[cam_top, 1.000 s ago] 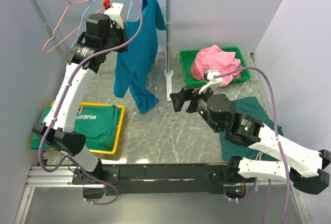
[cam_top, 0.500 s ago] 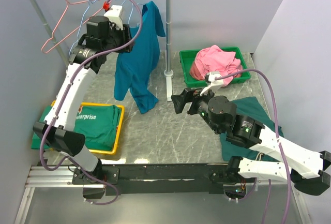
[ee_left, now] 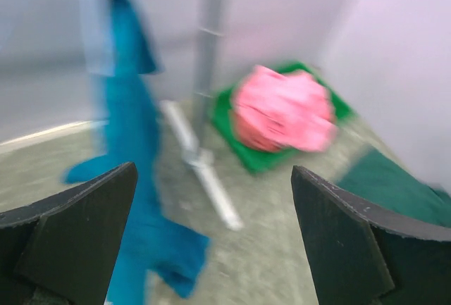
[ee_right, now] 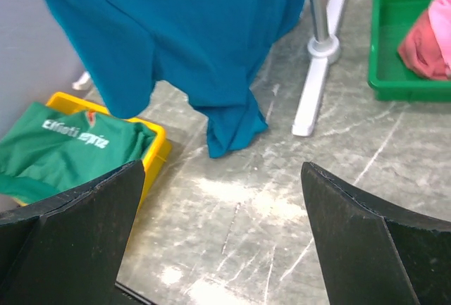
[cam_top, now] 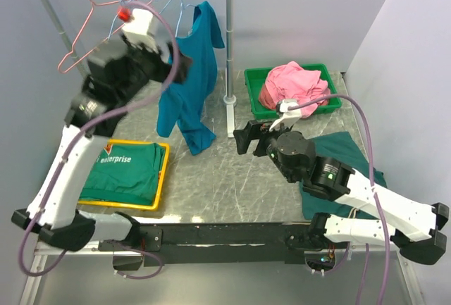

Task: Place the t-shirt on the hanger
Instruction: Reset both arms

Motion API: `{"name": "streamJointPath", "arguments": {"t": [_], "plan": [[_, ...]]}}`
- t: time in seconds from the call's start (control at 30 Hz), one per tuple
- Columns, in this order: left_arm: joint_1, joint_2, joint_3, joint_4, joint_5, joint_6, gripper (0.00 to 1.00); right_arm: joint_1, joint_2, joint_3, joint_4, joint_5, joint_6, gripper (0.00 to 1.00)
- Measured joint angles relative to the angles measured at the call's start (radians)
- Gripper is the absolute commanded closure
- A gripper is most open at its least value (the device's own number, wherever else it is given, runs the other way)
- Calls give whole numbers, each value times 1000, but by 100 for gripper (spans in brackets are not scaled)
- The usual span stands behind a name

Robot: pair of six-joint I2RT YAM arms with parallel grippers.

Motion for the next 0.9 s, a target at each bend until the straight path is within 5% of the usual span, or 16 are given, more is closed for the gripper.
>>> {"name": "streamJointPath", "arguments": {"t": [0.37, 0.6, 0.9], "plan": [[-363, -135, -587, 218, -124, -126, 4, -82, -69, -220, -36, 50, 141, 0], [-449, -185, -980, 350, -209, -301, 4, -92, -205, -444, -20, 26, 252, 0], [-537, -245, -1046, 400, -371, -436, 4, -96, -219, -529, 20, 2, 320, 0]]}}
